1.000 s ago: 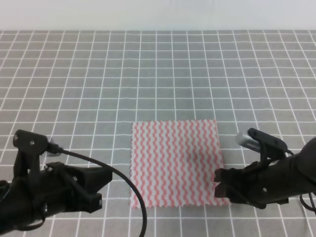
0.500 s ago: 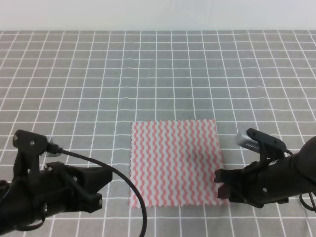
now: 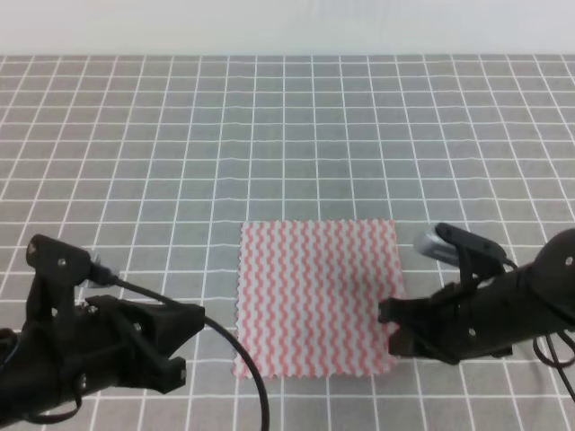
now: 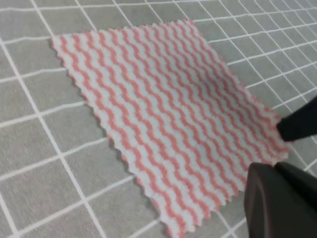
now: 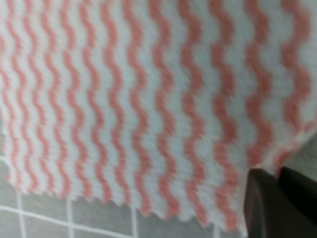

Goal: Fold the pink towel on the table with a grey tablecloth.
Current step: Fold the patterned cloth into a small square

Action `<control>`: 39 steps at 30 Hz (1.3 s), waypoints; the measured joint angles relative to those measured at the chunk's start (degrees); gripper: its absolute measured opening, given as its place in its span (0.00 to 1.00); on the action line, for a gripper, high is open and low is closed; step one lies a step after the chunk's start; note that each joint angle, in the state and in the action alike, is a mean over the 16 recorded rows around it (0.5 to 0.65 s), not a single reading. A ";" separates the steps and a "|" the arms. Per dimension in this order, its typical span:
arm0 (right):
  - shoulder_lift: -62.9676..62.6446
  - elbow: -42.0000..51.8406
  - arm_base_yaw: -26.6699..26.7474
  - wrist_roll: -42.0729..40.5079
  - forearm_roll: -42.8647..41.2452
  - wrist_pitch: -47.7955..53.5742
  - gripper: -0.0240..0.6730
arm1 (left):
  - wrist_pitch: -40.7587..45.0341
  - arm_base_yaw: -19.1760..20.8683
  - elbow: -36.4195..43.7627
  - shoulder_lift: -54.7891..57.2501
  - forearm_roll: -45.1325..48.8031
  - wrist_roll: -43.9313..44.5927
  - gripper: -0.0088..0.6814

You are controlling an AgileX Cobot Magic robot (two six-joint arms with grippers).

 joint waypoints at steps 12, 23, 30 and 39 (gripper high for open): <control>0.23 -4.74 0.01 -1.14 -0.46 -3.38 0.02 | 0.19 -1.56 -0.18 2.54 -0.37 11.55 0.01; 1.55 -7.64 0.01 -2.50 -0.34 -6.97 0.02 | -2.41 -6.32 -3.40 9.50 -1.07 17.49 0.01; 2.73 -8.77 0.01 -3.09 -0.25 -7.58 0.02 | -3.13 -7.40 -5.42 13.36 -0.31 20.14 0.12; 3.12 -9.59 0.01 -3.37 -0.31 -7.56 0.02 | -3.08 -7.40 -7.12 16.47 -0.34 25.69 0.31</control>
